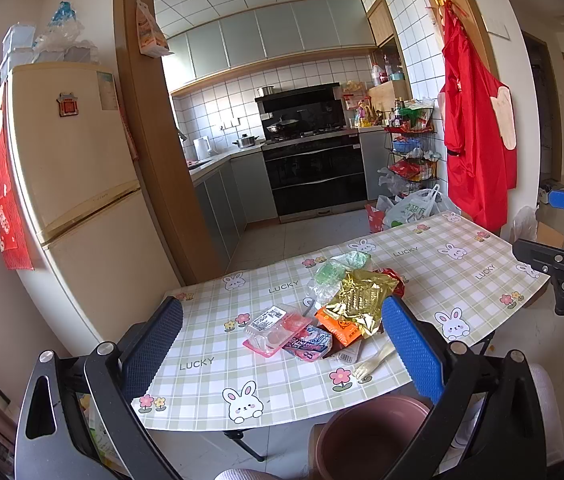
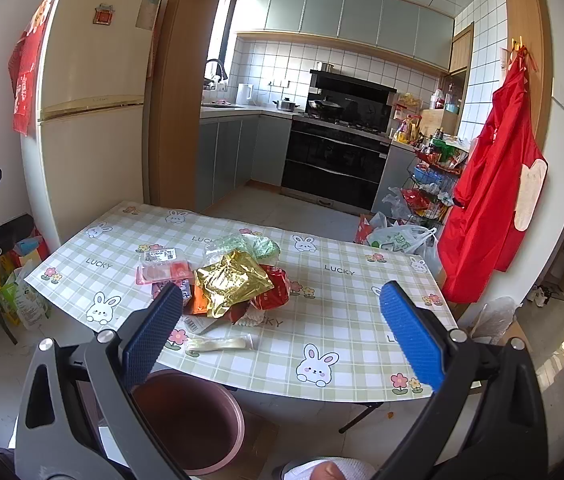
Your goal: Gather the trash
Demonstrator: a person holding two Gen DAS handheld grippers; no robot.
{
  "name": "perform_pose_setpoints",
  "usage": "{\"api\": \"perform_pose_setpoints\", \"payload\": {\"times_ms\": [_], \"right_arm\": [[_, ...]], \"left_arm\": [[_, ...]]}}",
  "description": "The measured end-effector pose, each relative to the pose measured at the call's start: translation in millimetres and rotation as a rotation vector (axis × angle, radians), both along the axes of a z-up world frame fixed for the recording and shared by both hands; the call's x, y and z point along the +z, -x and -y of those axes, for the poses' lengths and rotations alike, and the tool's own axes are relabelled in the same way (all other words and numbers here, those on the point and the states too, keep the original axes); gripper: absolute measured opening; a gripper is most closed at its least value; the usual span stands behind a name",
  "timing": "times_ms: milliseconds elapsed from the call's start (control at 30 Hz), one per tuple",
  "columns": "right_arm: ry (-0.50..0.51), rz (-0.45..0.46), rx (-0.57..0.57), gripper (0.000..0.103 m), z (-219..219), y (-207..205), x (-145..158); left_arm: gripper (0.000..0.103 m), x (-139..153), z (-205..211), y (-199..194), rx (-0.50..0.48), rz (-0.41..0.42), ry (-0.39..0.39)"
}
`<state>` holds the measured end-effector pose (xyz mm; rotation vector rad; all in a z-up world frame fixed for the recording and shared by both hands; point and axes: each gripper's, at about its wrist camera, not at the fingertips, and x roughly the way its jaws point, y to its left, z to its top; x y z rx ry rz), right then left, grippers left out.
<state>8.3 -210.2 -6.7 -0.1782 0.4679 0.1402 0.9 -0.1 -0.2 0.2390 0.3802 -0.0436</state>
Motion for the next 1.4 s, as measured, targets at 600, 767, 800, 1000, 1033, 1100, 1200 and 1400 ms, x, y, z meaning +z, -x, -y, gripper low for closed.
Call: {"api": "perform_pose_setpoints", "payload": {"times_ms": [600,767,800,1000,1033,1100,1200,1400], "right_arm": [[0.002,-0.003,-0.001,0.097,4.3,0.8,1.1],[0.001,-0.004,-0.001,0.097,8.3,3.7,0.5],[0.001,-0.005,-0.002,0.097,7.4,3.5,-0.6],[0.001,-0.01,-0.005,0.097,2.7,3.7,-6.4],[0.002,-0.011,-0.005,0.097,1.3,3.4,-7.7],[0.002,-0.013,-0.005,0.097,1.4,3.7,-8.2],[0.002,-0.015,-0.006,0.097,0.3,3.7,-9.0],[0.001,-0.017,-0.005,0.097,0.3,4.0,-9.4]], "left_arm": [[0.098,0.4,3.5,3.7,0.001,-0.003,-0.002],[0.098,-2.8,5.5,5.1,0.0,-0.004,-0.003],[0.098,-2.6,5.0,4.4,0.0,-0.004,-0.002],[0.098,-4.6,6.1,5.9,0.001,-0.006,-0.003],[0.098,-5.3,6.8,6.9,0.0,-0.007,-0.004],[0.098,-6.9,6.9,9.1,0.001,-0.007,-0.004],[0.098,-7.0,7.1,8.9,0.001,-0.008,-0.004],[0.098,-20.8,15.9,3.9,-0.001,-0.012,-0.005]]}}
